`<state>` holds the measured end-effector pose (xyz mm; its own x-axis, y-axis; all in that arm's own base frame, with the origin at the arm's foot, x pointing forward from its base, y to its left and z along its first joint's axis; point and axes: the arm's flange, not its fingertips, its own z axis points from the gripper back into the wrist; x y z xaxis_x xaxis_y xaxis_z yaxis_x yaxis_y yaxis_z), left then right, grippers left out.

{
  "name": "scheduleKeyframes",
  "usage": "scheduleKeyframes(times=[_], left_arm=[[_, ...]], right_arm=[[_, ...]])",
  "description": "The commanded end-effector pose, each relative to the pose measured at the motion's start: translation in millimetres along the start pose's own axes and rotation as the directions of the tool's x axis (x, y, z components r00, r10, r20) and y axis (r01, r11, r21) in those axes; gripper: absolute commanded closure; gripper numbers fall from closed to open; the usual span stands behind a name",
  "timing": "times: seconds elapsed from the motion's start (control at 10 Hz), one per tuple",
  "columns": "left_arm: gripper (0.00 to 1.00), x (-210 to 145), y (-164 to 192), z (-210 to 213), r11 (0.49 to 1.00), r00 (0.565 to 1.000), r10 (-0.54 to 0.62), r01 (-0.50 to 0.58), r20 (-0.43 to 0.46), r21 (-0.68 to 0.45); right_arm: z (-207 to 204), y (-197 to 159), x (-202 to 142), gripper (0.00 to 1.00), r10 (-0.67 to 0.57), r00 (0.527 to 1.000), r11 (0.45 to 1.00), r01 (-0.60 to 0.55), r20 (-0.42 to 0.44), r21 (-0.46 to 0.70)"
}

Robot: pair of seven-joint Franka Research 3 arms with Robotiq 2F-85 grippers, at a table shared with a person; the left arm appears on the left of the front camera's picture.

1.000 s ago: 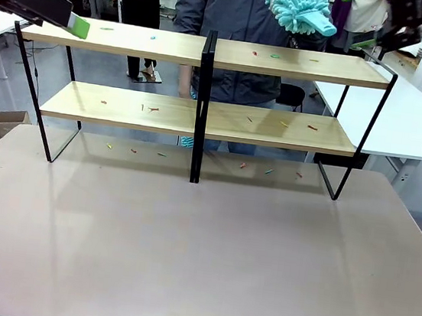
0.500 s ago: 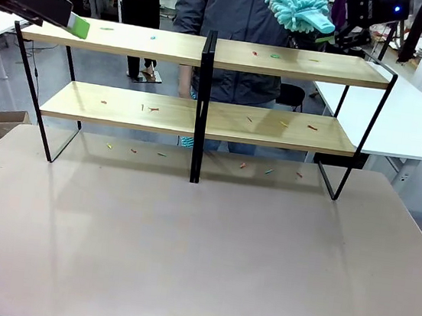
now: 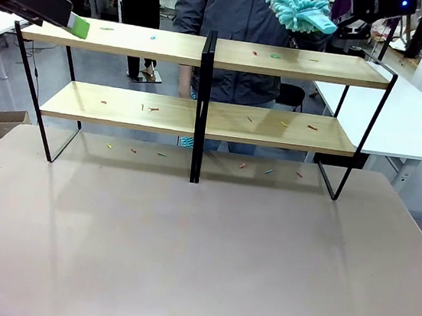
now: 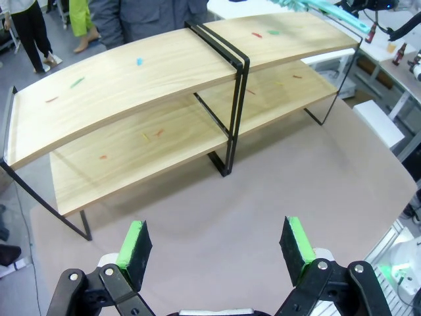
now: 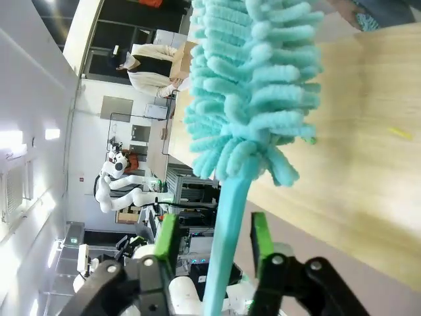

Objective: Clean the shelves.
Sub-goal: Pick up the Duster when the human hands it over.

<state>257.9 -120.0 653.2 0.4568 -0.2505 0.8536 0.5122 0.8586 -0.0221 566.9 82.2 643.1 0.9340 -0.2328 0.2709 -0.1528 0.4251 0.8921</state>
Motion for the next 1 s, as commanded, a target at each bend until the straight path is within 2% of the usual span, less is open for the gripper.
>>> scheduleKeyframes(times=[0.0,0.1,0.2,0.6,0.7,0.9], left_arm=[[0.0,0,0,1,1.0,1.0,-0.001,0.001,0.004,-0.001],[0.0,0,0,1,1.0,1.0,-0.001,0.001,0.004,-0.001],[0.0,0,0,1,1.0,1.0,-0.001,0.001,0.004,-0.001],[0.0,0,0,1,1.0,1.0,-0.001,0.001,0.004,-0.001],[0.0,0,0,1,1.0,1.0,-0.001,0.001,0.004,-0.001],[0.0,0,0,1,1.0,1.0,-0.001,0.001,0.004,-0.001]], right_arm=[[2,-1,-5,1.0,-0.031,0.999,0.999,0.031,-0.018,-0.011],[1,-3,-6,0.94,-0.036,0.999,0.999,0.035,-0.023,-0.017],[1,-4,-6,1.0,-0.04,0.999,0.999,0.039,-0.027,-0.016],[18,1,-11,1.0,-0.022,0.999,1.0,0.022,-0.023,-0.002],[53,6,-17,1.0,0.001,1.0,1.0,-0.001,0.013,0.012],[162,3,-42,1.0,0.039,0.989,0.998,-0.045,0.14,0.045]])
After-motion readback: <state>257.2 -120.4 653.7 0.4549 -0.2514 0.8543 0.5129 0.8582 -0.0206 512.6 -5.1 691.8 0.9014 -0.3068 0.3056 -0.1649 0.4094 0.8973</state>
